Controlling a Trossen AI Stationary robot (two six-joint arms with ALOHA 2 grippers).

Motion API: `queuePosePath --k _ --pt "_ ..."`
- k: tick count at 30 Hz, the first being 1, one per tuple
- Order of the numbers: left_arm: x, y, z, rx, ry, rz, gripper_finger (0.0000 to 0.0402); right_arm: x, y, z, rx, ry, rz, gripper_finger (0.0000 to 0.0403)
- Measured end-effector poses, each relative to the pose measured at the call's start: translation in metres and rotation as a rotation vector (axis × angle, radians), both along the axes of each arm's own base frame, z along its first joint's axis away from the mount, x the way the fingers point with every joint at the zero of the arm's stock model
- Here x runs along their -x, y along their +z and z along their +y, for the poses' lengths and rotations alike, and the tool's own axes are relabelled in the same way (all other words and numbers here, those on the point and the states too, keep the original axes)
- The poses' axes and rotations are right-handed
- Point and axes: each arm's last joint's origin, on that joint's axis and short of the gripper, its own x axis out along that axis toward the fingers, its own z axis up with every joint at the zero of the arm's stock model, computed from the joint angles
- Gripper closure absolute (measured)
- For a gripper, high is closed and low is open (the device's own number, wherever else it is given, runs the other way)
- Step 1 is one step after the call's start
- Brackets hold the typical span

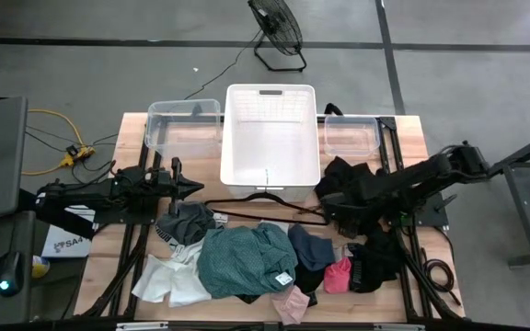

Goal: Pick & Place Cloths
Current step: Put the black shirt into the white laundry basket

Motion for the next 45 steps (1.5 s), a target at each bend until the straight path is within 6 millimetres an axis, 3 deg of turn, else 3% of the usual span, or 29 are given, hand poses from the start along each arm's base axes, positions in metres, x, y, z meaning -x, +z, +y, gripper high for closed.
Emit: queuePosePath --k 10,18,30,39,45 --pt "0.000 0.000 0.000 0.000 0.000 0.000 0.0400 0.027 0.094 -0.005 0.161 -0.115 -0.084 0.0372" --pt "0.000 0.000 0.000 0.000 0.000 0.000 0.0400 0.035 0.163 -0.009 0.315 -0.147 -0.300 0.0372" --pt "0.000 0.000 0.000 0.000 0.000 0.000 0.0400 0.039 0.218 -0.016 0.478 -0.109 -0.522 0.0372" --pt "0.000 0.000 0.000 0.000 0.000 0.000 0.0400 0.046 0.257 -0.024 0.796 -0.075 -0.666 0.0372" --pt "0.000 0.000 0.000 0.000 0.000 0.000 0.0400 0.031 0.281 -0.024 0.988 -0.027 -0.808 0.0372"
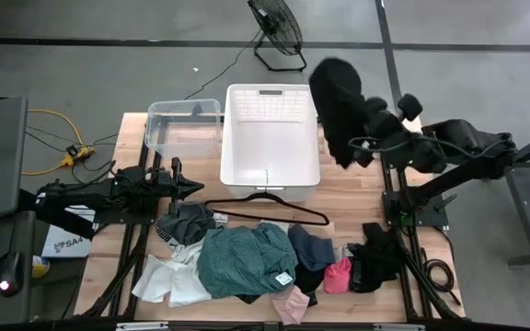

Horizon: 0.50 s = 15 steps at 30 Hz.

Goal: Pick & Place Cloths
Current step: Put the black shirt into the white laundry basket

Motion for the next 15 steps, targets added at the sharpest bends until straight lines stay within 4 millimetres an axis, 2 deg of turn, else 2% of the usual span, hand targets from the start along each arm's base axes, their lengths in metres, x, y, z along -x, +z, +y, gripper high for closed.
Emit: queuePosePath --k 5,8,12,15 --pt "0.000 0.000 0.000 0.000 0.000 0.000 0.0400 -0.027 0.025 -0.009 0.067 0.124 -0.132 0.0372" --pt "0.000 0.000 0.000 0.000 0.000 0.000 0.0400 -0.047 0.031 -0.019 0.087 0.179 -0.194 0.0372" --pt "0.000 0.000 0.000 0.000 0.000 0.000 0.0400 -0.074 0.023 -0.039 0.061 0.200 -0.205 0.0372" --pt "0.000 0.000 0.000 0.000 0.001 0.000 0.0400 -0.097 0.007 -0.057 0.003 0.184 -0.178 0.0372"
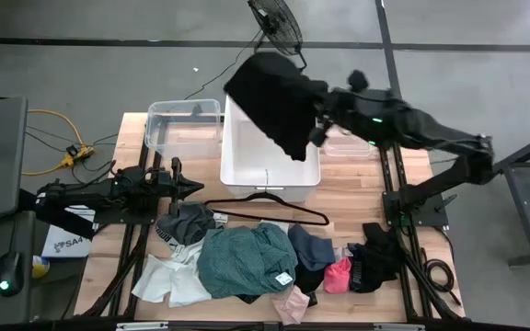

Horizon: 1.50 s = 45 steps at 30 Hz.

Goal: Pick & Place Cloths
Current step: Put the black shirt into the white laundry basket

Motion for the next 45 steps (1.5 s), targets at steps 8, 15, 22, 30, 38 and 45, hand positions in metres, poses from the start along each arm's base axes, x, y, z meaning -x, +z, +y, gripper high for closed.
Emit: queuePosePath --k 8,15,22,30,38,45 --pt "0.000 0.000 0.000 0.000 0.001 0.000 0.0400 -0.058 -0.057 -0.040 -0.132 -0.027 0.145 0.0372" --pt "0.000 0.000 0.000 0.000 0.002 0.000 0.0400 -0.093 -0.107 -0.065 -0.281 0.015 0.246 0.0372" --pt "0.000 0.000 0.000 0.000 0.002 0.000 0.0400 -0.112 -0.148 -0.080 -0.410 0.091 0.358 0.0372" --pt "0.000 0.000 0.000 0.000 0.002 0.000 0.0400 -0.114 -0.172 -0.098 -0.538 0.168 0.425 0.0372" --pt "0.000 0.000 0.000 0.000 0.003 0.000 0.0400 -0.107 -0.183 -0.108 -0.629 0.185 0.480 0.0372" --pt "0.000 0.000 0.000 0.000 0.003 0.000 0.0400 -0.103 -0.186 -0.105 -0.659 0.177 0.528 0.0345"
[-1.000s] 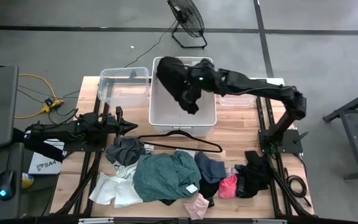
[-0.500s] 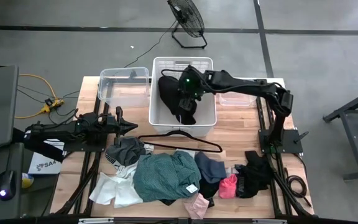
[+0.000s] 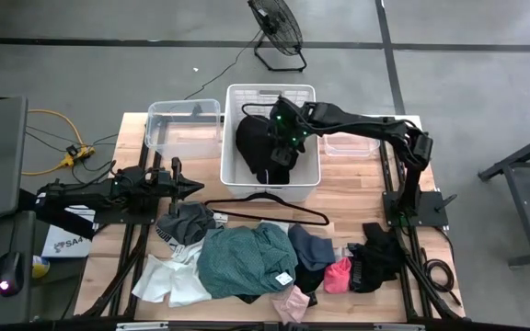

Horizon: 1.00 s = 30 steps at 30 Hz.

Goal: Pick & Place Cloths
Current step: Put the black shirt into the white laundry basket, then put the black boxer shorts into the left transparent bin

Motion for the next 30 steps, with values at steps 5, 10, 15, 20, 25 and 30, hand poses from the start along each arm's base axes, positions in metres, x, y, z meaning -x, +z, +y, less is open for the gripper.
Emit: queuePosePath --k 5,10,15,20,25,30 --pt "0.000 0.000 0.000 0.000 0.000 0.000 0.0400 0.001 0.002 0.003 0.003 0.001 -0.002 0.0340" --pt "0.000 0.000 0.000 0.000 0.000 0.001 0.0400 0.002 0.003 0.003 0.021 -0.010 0.014 0.0324" --pt "0.000 0.000 0.000 0.000 0.000 0.000 0.0400 0.002 0.003 0.003 0.014 -0.008 0.015 0.0258" --pt "0.000 0.000 0.000 0.000 0.000 0.001 0.0400 0.011 0.012 0.007 0.004 -0.004 0.044 0.0182" --pt "0.000 0.000 0.000 0.000 0.000 0.000 0.0400 0.028 0.037 0.014 0.012 -0.010 0.008 0.0149" --pt "0.000 0.000 0.000 0.000 0.000 0.000 0.0400 0.055 0.071 0.025 0.024 -0.026 -0.056 0.0145"
